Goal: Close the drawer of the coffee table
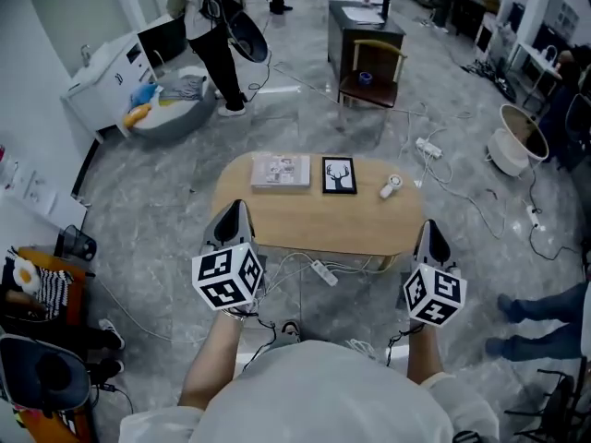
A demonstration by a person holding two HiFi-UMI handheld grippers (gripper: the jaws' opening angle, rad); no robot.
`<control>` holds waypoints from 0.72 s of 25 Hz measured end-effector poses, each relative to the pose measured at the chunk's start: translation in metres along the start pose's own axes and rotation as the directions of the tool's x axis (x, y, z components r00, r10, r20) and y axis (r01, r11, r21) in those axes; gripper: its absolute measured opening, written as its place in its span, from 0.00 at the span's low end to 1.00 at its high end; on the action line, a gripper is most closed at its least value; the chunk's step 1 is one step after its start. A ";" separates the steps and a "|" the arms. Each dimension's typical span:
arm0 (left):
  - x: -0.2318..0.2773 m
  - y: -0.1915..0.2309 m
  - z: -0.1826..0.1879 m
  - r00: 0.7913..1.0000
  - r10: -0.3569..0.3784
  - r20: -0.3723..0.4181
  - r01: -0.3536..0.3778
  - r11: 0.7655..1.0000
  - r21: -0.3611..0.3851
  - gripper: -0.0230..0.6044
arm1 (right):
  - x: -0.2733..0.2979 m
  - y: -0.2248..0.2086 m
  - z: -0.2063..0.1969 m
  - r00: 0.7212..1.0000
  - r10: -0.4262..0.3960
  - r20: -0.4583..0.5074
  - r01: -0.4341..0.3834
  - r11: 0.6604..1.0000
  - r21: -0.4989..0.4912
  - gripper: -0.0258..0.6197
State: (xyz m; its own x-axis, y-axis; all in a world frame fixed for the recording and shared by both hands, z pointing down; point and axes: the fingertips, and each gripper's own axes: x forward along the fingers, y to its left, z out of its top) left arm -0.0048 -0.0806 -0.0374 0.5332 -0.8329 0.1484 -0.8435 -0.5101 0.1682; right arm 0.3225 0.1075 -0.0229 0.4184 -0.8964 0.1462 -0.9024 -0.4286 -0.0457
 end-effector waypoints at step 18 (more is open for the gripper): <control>-0.001 0.020 0.020 1.000 0.005 0.015 -0.005 1.000 -0.008 0.03 | -0.004 0.014 0.019 0.999 -0.027 0.043 0.027 1.000 0.003 0.04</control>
State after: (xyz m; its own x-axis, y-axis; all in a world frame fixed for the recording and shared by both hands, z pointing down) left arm -0.0235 -0.0949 -0.0538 0.5276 -0.8387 0.1348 -0.8458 -0.5039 0.1752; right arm 0.3098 0.1030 -0.0427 0.4470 -0.8884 0.1044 -0.8903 -0.4531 -0.0445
